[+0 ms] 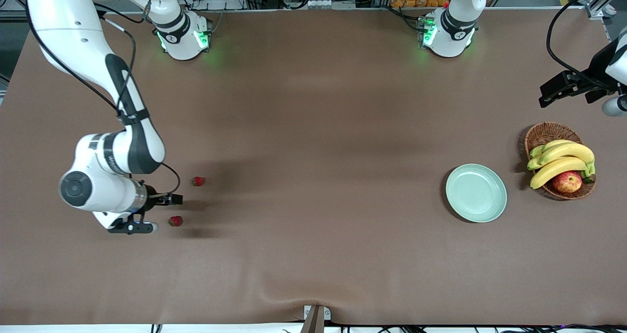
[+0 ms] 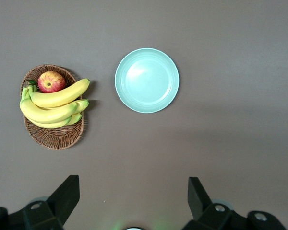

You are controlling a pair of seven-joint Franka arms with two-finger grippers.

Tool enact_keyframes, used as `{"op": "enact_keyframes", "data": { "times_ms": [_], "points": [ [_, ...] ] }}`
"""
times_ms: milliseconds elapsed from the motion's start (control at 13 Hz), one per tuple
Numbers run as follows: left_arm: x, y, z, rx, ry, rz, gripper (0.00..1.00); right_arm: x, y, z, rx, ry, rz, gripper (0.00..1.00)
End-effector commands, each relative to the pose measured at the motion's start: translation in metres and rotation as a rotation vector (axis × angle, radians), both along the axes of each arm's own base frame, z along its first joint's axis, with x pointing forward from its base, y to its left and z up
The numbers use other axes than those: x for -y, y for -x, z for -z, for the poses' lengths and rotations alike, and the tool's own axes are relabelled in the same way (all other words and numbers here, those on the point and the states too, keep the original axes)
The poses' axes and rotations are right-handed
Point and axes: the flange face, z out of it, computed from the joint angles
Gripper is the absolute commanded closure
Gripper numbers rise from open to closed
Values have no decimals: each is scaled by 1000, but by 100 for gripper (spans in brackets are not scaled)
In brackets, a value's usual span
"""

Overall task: Collect all strawberries into plate
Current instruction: 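Reach the right gripper down to a red strawberry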

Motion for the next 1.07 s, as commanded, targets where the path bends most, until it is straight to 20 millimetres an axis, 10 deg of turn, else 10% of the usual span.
{"op": "enact_keyframes", "data": {
  "times_ms": [0,307,998],
  "points": [
    [2,-1,0,6,20,10,0,-10,15,25,14,0,20,0],
    [37,1,-2,12,48,70,0,-52,44,54,-37,24,55,0],
    [67,1,6,-4,58,123,0,-45,71,70,-112,38,65,0]
  ]
}}
